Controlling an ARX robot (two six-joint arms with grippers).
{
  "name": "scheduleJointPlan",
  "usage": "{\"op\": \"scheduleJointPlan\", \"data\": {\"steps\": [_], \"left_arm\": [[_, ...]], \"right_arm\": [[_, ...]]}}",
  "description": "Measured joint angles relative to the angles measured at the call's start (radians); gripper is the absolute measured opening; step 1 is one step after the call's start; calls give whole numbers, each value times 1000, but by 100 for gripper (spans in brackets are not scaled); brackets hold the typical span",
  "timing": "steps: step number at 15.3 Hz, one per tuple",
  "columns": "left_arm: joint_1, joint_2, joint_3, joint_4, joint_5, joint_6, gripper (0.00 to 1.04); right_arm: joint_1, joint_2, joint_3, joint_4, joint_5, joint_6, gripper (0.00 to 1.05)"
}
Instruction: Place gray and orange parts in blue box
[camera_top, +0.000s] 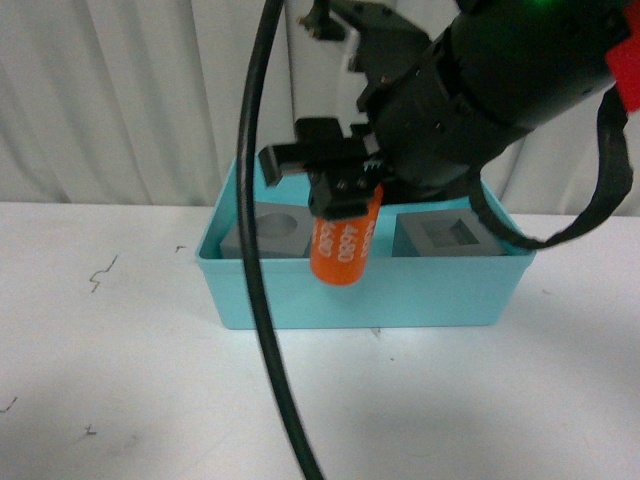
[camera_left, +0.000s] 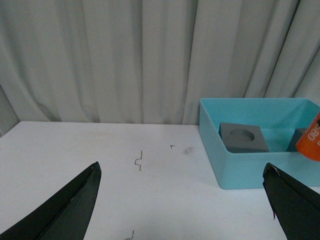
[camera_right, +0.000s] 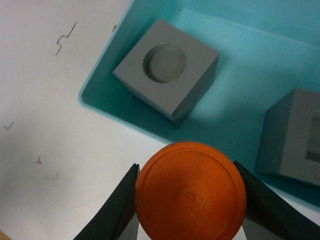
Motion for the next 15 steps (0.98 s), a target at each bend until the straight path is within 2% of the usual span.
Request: {"op": "scheduleJointPlan", "data": {"steps": [7, 15], "left_arm": [[0, 0, 0, 0, 0, 0, 98], [0, 0, 0, 0, 0, 0, 98]], "right_arm": [[-161, 104, 214, -47, -23, -28, 48], [-180, 249, 317, -27, -80, -28, 48]]}}
